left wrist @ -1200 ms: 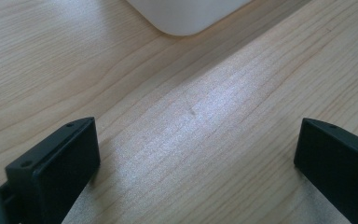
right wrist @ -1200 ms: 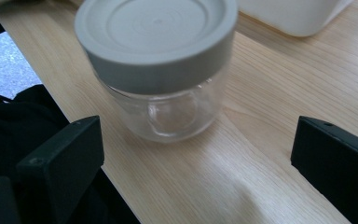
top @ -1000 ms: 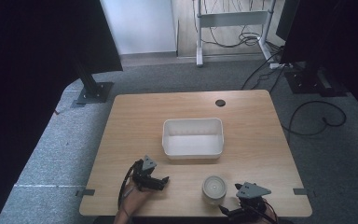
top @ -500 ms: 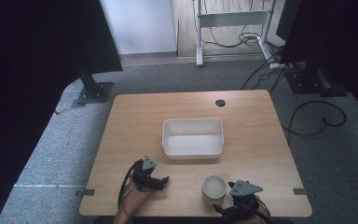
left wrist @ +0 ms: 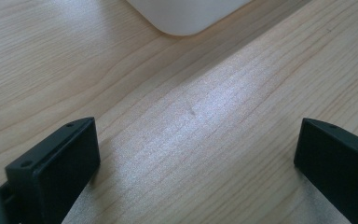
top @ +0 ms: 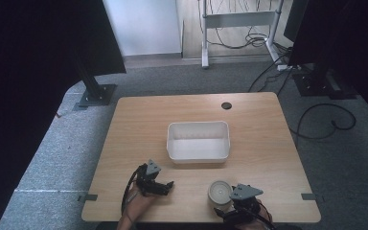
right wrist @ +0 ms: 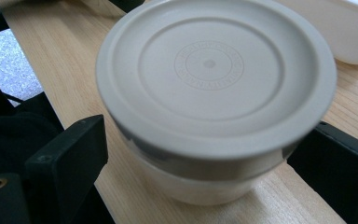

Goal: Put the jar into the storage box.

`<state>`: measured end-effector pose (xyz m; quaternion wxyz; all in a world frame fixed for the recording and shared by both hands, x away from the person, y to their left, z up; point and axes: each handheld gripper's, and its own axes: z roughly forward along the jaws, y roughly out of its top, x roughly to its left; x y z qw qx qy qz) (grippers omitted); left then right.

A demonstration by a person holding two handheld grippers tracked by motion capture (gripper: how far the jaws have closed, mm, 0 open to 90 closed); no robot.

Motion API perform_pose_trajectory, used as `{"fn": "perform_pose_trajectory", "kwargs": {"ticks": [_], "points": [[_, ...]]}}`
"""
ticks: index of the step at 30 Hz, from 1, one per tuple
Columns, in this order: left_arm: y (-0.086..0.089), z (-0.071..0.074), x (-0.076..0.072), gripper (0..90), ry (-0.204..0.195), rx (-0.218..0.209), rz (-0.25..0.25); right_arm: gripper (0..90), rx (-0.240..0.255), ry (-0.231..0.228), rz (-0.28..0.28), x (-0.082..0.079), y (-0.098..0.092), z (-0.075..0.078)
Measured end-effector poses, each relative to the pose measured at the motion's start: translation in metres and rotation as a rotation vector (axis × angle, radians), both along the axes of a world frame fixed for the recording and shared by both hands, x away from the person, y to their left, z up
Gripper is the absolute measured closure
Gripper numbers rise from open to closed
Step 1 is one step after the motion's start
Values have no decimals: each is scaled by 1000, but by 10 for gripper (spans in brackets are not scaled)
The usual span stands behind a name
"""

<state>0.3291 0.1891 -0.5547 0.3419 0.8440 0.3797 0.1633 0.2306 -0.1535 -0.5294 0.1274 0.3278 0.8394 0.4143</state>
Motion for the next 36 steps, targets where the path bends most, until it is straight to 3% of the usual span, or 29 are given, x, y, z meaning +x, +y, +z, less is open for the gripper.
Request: {"fn": "perform_pose_trajectory", "kwargs": {"ticks": [18,22,26,36], "points": [[0,0,0,0,0,0,0,83,1,7,-22,11,11,-3],[0,0,0,0,0,0,0,87,6,-4,-30,11,13,-4],[0,0,0,0,0,0,0,95,-18,-29,-48,9,16,-2],[0,0,0,0,0,0,0,95,-17,-27,-74,14,16,1]]}}
